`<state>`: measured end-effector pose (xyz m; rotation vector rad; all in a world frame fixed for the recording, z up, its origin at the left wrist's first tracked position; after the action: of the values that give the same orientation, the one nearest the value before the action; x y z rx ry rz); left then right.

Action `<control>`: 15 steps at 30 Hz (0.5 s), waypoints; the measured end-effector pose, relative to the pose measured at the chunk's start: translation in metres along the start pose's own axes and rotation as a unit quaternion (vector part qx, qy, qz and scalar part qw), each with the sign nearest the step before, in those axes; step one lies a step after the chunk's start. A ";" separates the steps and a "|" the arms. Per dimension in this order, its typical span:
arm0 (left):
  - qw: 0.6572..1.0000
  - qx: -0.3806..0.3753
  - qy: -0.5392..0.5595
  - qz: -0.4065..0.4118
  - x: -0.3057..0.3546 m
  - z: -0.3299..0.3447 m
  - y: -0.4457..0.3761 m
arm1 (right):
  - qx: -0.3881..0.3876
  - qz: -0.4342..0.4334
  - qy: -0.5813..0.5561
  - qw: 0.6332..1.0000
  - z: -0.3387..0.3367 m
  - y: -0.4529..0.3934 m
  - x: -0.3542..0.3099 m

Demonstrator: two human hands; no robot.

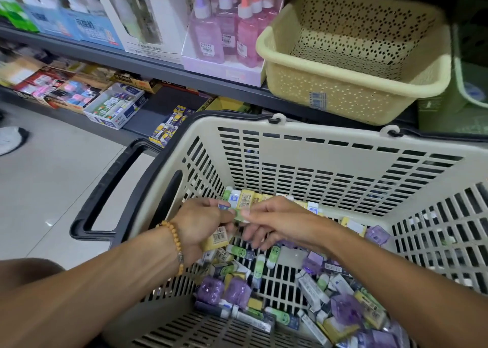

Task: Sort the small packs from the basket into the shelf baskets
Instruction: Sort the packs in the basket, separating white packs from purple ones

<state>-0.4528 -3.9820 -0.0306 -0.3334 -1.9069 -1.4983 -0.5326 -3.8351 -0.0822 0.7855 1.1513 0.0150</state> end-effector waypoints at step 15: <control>0.981 -0.158 0.019 -0.108 -0.006 0.017 0.003 | 0.201 0.039 0.038 0.978 -0.058 -0.012 0.005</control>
<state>-0.4523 -3.9643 -0.0338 -0.2404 -1.7164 -1.9448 -0.5822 -3.8100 -0.1029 1.1970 1.2133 -0.1279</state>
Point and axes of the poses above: each hand's wrist, its own y-axis away from the middle knuckle, its own z-axis out of the palm, x = y × z, the point moved 2 cm from there along -y, towards the middle knuckle, and after that the axes turned 8 degrees about -y, right-handed, at the moved point
